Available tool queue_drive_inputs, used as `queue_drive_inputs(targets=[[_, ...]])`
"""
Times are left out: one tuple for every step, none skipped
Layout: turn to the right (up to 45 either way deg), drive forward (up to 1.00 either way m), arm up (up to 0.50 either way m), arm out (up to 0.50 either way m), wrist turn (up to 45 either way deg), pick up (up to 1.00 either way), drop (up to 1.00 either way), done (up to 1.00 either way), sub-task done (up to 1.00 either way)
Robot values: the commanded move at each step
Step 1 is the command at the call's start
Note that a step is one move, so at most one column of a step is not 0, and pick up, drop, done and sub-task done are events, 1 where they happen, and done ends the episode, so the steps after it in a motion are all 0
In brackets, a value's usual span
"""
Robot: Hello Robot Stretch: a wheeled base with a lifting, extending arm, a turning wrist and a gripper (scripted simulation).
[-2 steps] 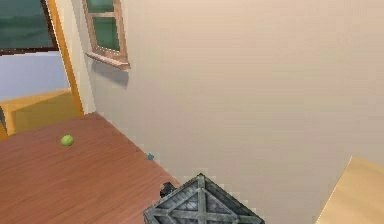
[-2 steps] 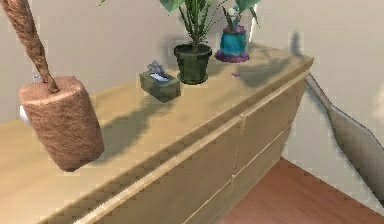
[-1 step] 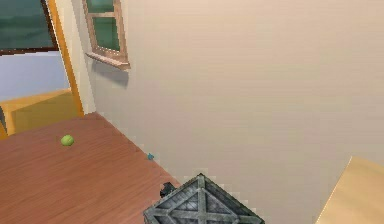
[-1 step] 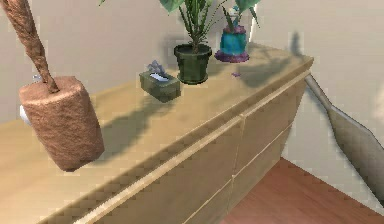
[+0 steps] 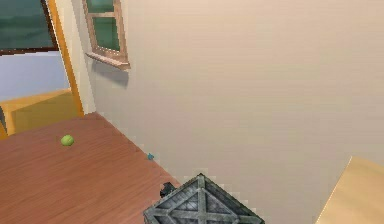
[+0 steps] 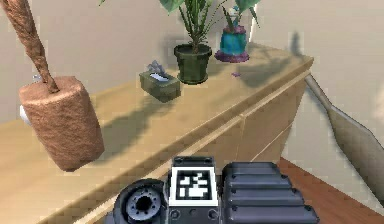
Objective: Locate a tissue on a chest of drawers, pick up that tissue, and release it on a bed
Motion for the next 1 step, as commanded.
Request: queue_drive_inputs(targets=[[0.0, 0.0, 0.0, 0.46, 0.0, 0.0, 0.0, 0.0, 0.0]])
